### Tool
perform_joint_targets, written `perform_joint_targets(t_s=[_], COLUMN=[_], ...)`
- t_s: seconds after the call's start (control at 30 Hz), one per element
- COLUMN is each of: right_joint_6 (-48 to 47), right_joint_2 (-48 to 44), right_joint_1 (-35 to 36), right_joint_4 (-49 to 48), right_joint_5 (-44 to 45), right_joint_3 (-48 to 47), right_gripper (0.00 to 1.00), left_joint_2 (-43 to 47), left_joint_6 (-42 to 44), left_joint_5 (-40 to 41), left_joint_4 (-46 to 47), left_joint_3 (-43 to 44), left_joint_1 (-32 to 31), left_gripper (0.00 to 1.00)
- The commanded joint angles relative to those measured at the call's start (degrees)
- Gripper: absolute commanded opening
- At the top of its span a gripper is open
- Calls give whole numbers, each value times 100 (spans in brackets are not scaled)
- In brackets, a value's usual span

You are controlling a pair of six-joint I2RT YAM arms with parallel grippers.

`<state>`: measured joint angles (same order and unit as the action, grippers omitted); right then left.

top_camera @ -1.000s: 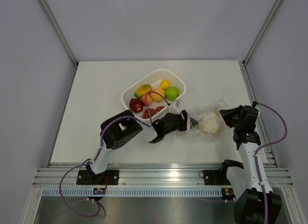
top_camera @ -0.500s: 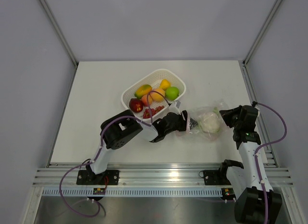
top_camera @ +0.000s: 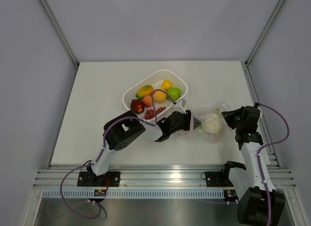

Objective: Open the zip-top bag and remove the fake food
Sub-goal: Pick up the fake vegetable from the zipper food storage bag.

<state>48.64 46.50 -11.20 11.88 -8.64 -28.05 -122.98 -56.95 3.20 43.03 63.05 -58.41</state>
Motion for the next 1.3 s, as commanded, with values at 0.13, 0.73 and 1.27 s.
perform_joint_targets(t_s=[0.13,0.73,1.27], right_joint_6=[-39,373,708], right_joint_2=[78,491,307], right_joint_1=[13,4,4], right_joint_4=[-19,517,1062], right_joint_5=[65,1461,2534], right_joint_3=[-113,-157,-236], right_gripper=[0,0,0], left_joint_2=[-121,362,1372], left_joint_6=[193,325,588], left_joint_5=[110,128,470], left_joint_4=[-461,-154,-198], left_joint_3=[463,-29,-793], left_joint_1=[-65,-91,-74], left_gripper=[36,2,0])
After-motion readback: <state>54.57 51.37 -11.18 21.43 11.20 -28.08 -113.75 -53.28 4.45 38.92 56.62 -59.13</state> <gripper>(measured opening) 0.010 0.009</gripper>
